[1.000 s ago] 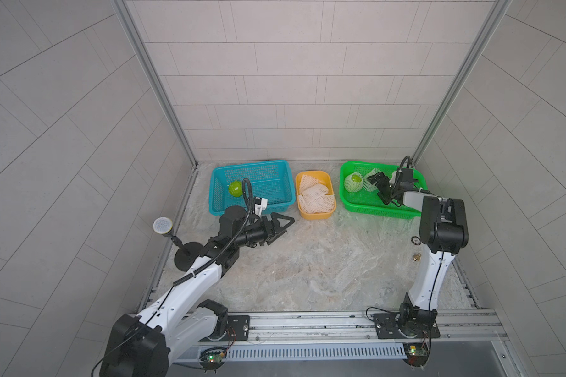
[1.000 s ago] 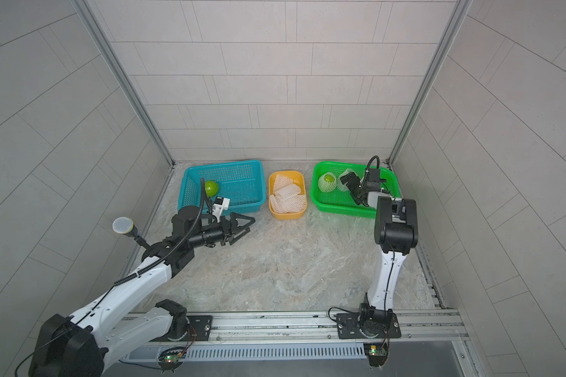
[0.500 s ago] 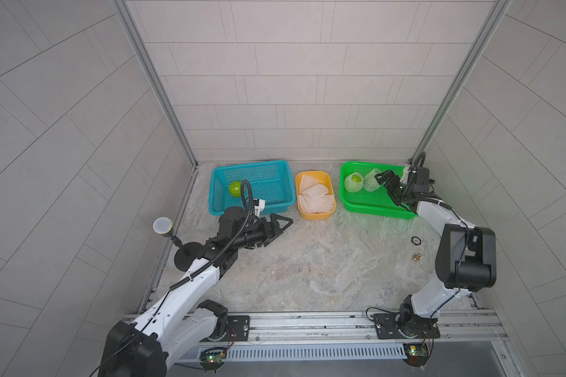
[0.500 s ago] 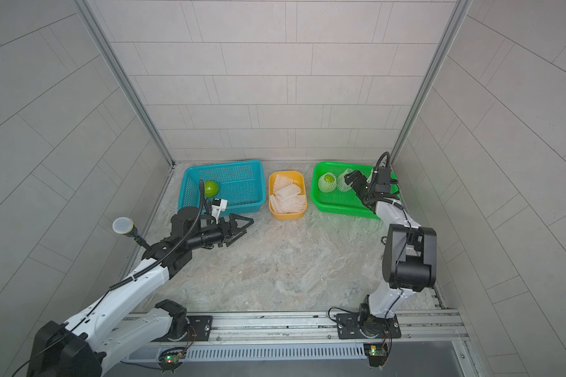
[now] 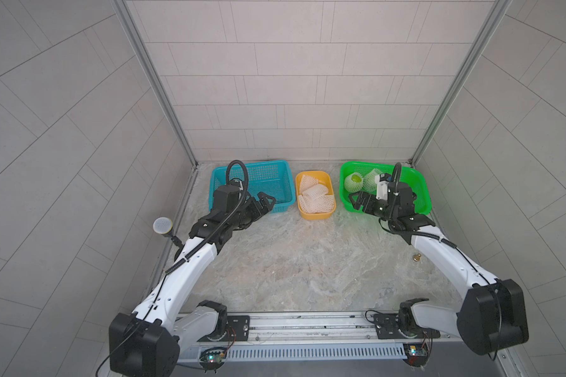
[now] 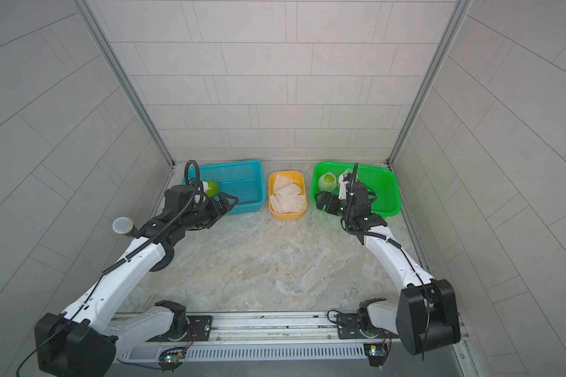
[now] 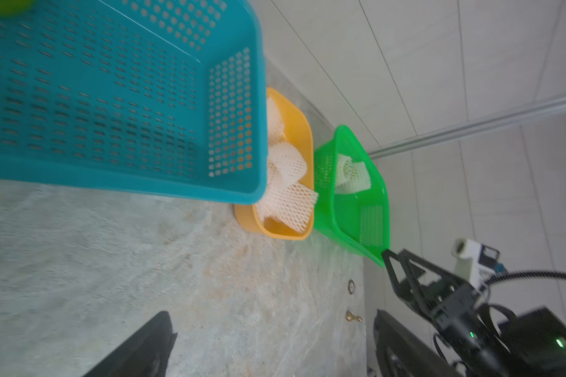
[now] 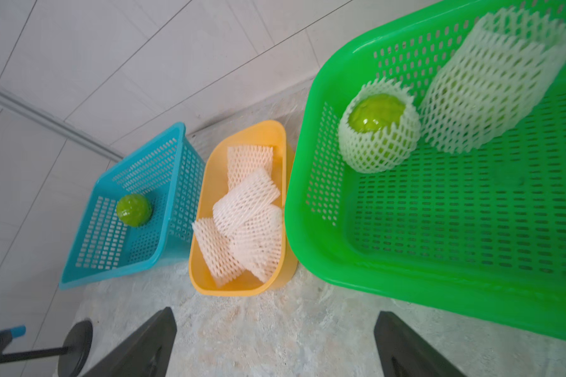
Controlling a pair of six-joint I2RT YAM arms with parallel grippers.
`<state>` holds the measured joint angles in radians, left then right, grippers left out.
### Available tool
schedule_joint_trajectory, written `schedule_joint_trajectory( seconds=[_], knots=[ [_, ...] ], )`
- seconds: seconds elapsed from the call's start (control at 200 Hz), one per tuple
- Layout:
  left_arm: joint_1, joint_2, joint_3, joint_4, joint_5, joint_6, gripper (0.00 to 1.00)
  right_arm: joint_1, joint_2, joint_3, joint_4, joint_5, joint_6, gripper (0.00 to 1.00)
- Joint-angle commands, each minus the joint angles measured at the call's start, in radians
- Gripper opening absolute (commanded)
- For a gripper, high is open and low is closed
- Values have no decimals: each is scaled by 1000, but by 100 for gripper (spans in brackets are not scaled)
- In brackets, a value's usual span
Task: Sleeve custard apples in foam nets
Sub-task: Place the custard apple in the basket, then pick up the custard apple from the basket.
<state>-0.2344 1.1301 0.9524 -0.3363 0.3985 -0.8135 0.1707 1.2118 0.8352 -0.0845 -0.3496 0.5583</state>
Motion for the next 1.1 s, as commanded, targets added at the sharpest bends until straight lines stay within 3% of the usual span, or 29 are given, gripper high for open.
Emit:
schedule_joint_trajectory(
  seconds=[0.0, 0.085, 0.33, 0.52, 0.826, 1.096],
  knots=[
    [33, 68, 85, -136, -134, 83, 100, 49, -66, -58, 23, 26, -74, 99],
    [52, 135, 150, -188, -210, 149, 100, 103, -114, -87, 37, 31, -125, 99],
    [144, 325, 266, -199, -256, 192, 100, 191, -243, -202, 119, -3, -171, 99],
    [166, 504, 400, -219, -405, 245, 100, 229, -308, -268, 151, -35, -179, 99],
    [197, 781, 620, -285, -426, 251, 100, 272, -335, -300, 133, -24, -216, 99],
    [218, 875, 668, -246, -447, 242, 100, 287, -382, -337, 150, -28, -216, 99]
  ],
)
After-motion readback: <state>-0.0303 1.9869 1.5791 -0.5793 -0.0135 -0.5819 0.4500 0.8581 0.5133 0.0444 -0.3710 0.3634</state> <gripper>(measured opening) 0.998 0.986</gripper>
